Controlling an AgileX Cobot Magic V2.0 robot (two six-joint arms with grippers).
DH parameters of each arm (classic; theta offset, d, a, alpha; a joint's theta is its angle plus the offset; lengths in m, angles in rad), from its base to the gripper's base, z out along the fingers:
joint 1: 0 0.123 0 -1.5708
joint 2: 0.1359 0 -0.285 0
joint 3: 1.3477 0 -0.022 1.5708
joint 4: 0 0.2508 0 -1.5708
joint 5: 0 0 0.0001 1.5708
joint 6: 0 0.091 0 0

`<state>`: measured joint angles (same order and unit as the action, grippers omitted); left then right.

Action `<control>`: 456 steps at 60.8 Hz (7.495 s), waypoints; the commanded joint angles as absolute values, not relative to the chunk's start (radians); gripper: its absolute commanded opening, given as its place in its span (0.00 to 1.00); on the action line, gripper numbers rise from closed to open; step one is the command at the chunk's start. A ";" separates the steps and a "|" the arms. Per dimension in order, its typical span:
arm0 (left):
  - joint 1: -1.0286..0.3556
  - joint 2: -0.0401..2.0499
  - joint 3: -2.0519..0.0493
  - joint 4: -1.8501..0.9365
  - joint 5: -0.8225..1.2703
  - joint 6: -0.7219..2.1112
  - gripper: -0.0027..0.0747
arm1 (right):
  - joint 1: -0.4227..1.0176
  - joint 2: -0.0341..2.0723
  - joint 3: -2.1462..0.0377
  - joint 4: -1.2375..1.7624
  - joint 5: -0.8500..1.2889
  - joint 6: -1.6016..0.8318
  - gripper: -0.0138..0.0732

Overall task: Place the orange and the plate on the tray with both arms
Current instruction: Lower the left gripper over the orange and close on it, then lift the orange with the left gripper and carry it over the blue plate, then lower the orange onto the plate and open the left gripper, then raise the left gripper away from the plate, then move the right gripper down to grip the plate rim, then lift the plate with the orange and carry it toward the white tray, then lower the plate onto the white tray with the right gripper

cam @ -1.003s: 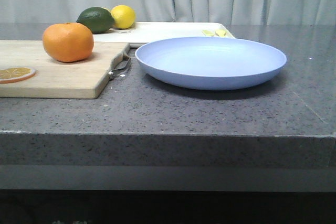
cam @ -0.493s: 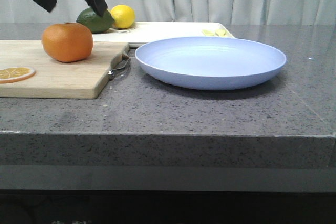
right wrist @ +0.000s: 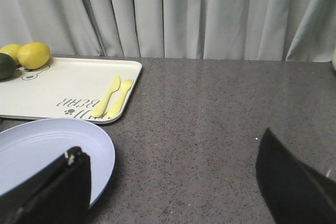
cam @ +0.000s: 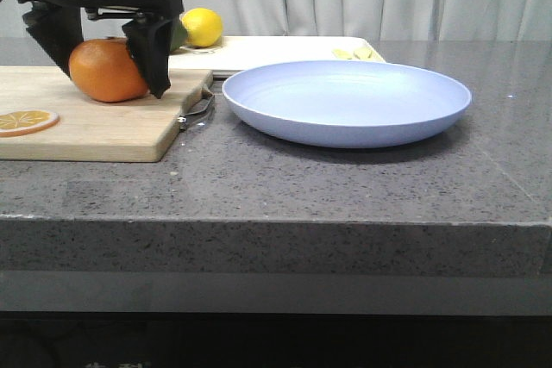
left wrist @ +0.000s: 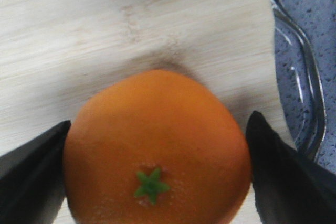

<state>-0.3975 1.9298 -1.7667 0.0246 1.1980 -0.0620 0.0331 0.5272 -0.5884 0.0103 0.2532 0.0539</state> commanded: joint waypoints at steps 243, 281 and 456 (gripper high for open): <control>-0.015 0.474 -0.664 0.054 0.484 -0.101 0.01 | 0.030 0.535 -0.622 0.010 0.235 0.052 0.90; -0.015 0.184 -0.430 0.054 0.406 -0.101 0.01 | 0.097 0.908 -0.781 0.034 0.331 0.052 0.90; -0.015 0.184 -0.430 0.053 0.406 -0.101 0.01 | 0.130 2.598 -2.890 0.608 0.832 0.145 0.09</control>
